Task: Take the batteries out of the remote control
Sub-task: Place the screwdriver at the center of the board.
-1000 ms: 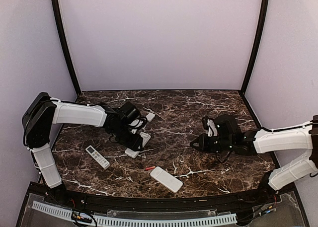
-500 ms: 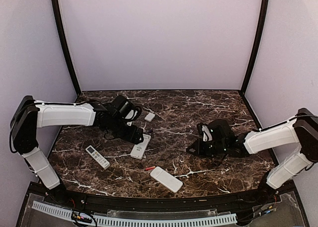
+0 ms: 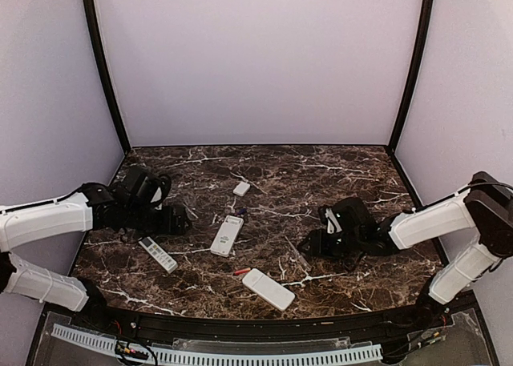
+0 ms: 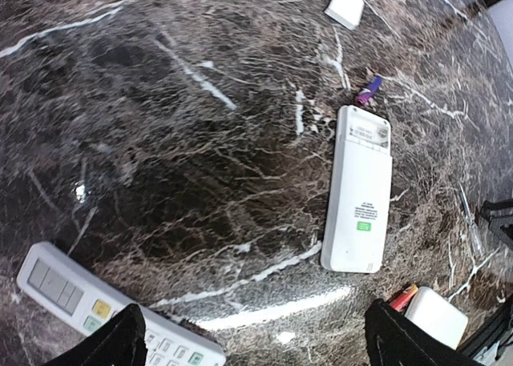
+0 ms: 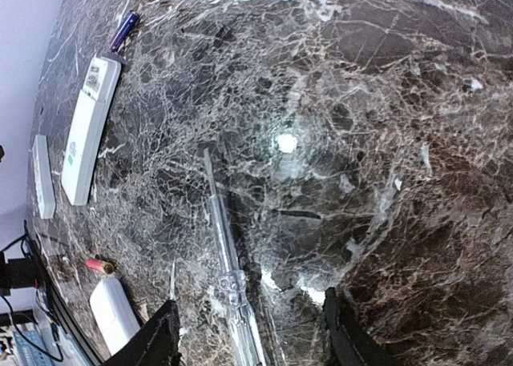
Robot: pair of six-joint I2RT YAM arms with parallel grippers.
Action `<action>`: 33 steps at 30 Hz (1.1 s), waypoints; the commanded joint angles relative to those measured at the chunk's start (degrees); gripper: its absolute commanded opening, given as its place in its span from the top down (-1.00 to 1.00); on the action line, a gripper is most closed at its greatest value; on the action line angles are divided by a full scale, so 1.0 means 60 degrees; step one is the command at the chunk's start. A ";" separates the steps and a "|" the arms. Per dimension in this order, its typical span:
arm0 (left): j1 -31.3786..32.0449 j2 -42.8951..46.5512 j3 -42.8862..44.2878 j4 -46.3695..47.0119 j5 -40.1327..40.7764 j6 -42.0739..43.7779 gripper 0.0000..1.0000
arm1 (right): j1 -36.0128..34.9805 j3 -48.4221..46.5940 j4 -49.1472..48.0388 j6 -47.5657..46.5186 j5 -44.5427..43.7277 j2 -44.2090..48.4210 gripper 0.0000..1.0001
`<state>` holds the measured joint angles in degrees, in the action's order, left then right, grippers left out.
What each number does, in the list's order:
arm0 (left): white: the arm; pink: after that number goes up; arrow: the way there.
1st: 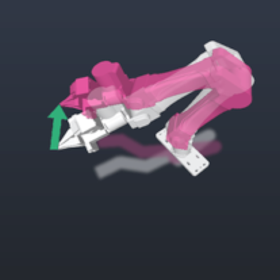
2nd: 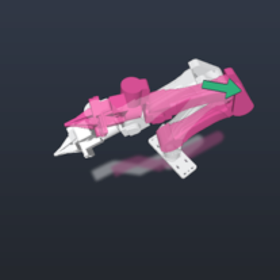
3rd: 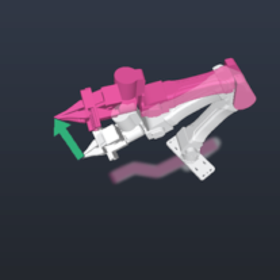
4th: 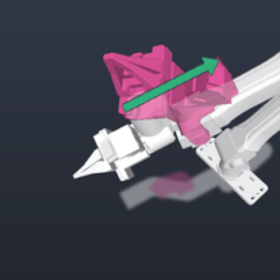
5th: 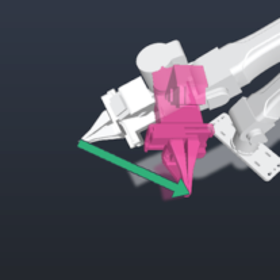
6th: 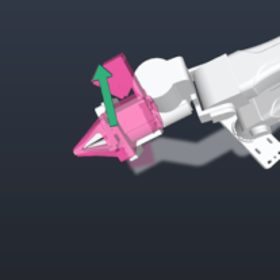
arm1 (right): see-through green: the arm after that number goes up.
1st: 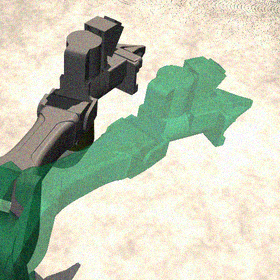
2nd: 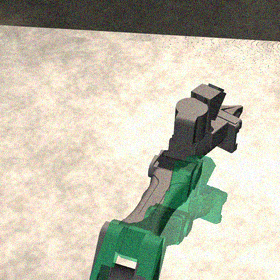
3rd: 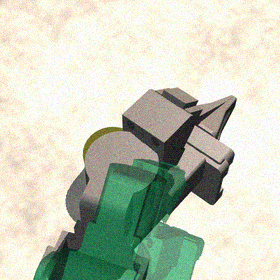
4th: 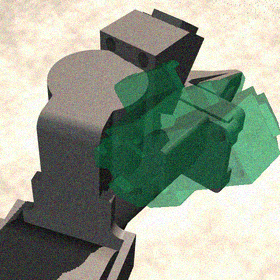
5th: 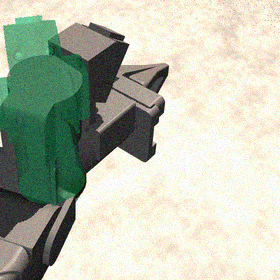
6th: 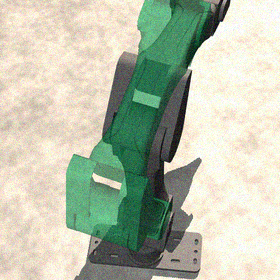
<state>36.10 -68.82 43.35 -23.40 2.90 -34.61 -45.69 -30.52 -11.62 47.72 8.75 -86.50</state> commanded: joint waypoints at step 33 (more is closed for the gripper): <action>-0.2142 -0.0162 -0.2047 0.0533 -0.0059 -0.2482 -0.66 | 0.0027 0.0549 0.0357 -0.0373 -0.0593 0.2575 -0.49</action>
<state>23.90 -68.18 29.36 -21.82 2.46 -51.18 -45.69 -28.93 -7.03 44.49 5.13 -72.42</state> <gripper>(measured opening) 0.841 0.743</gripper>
